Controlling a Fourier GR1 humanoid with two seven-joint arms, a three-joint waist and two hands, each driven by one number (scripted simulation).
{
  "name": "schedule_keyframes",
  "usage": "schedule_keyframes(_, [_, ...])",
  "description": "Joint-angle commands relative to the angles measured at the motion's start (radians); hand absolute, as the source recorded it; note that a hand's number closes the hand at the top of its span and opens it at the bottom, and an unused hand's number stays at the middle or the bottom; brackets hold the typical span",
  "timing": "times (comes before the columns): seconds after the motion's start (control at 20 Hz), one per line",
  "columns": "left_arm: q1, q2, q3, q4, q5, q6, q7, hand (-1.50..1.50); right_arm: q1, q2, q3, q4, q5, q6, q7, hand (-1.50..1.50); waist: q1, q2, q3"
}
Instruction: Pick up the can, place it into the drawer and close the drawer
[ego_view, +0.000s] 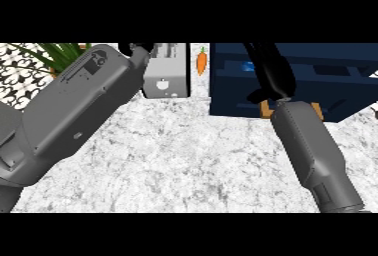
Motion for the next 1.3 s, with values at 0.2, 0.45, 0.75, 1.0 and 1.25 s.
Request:
schedule_keyframes(0.2, [0.052,0.068,0.003,-0.097,-0.026,0.004,0.056,-1.50,-0.107,-0.016,-0.082,0.261,-0.006,-0.183,-0.029,-1.50,0.020,0.023,0.017])
schedule_keyframes(0.45, [0.091,0.095,0.006,-0.166,-0.043,-0.005,0.067,-1.50,-0.220,-0.048,-0.109,0.364,0.010,-0.220,-0.011,-1.50,0.027,0.026,0.016])
schedule_keyframes(0.75, [0.068,0.112,0.011,-0.210,-0.054,0.022,0.123,-1.50,-0.300,-0.085,-0.137,0.445,0.011,-0.259,-0.003,-1.50,0.043,0.032,0.017])
schedule_keyframes(1.0, [0.097,0.137,0.023,-0.213,-0.068,0.006,0.120,-1.50,-0.351,-0.082,-0.137,0.484,0.029,-0.273,0.040,-1.50,0.045,0.036,0.017])
schedule_keyframes(1.25, [0.086,0.120,0.006,-0.256,-0.075,0.019,0.148,-1.50,-0.431,-0.132,-0.164,0.513,0.005,-0.190,0.022,-1.50,0.060,0.040,0.018])
